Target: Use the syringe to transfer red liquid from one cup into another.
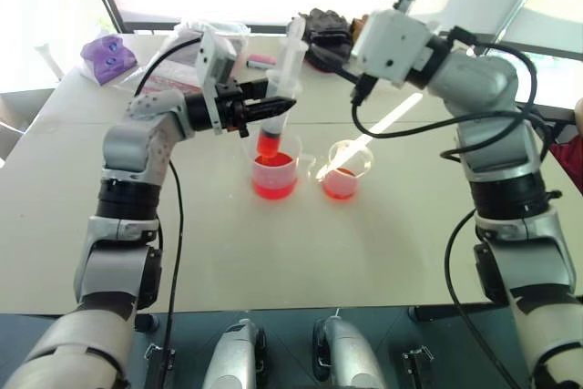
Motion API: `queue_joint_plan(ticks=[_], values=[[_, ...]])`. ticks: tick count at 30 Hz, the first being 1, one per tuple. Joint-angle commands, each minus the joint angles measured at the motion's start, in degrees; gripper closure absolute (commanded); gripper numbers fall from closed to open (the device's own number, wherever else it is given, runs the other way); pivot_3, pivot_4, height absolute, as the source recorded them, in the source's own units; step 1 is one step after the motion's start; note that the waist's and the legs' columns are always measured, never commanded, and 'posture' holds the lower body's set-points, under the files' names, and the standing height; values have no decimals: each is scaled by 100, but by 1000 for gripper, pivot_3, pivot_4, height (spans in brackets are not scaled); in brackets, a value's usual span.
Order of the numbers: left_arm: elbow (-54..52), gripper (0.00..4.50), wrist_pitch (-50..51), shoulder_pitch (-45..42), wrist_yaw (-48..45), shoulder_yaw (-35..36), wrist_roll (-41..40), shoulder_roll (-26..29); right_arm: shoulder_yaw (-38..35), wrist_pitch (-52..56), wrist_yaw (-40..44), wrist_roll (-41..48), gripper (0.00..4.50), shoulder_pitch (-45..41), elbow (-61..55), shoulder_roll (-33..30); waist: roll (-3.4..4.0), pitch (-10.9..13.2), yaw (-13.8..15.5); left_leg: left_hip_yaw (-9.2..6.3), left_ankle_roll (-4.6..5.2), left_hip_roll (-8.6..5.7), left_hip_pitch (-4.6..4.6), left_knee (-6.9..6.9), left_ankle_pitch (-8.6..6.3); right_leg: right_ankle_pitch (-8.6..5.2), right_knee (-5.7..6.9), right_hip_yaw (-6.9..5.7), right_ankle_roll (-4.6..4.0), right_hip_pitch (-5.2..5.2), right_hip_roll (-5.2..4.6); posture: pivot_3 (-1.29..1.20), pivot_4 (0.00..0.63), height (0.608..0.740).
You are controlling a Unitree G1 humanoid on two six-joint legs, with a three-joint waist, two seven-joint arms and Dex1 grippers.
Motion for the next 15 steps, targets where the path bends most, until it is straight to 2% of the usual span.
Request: queue_joint_plan(ticks=[1,11,15], values=[[161,2900,-127,-478,16,282,-181,16,-463,224,80,227,340,182,-605,-302,0,0,4,0,0,1,0,0,0,0,1,0,0,0,1,0,150,740],[986,2900,-262,-1576,-80,402,-424,-538,-1425,1117,-130,523,340,787,-1151,-977,-1,1,11,0,1,-3,-1,1,0,0,-6,-1,0,2,1,0,150,740],[1273,2900,-353,-1965,-129,361,-568,-1157,-1646,1185,-304,328,340,1027,-1092,-1270,-1,1,19,-1,1,-2,0,0,0,0,-6,-1,1,2,2,0,150,740]])
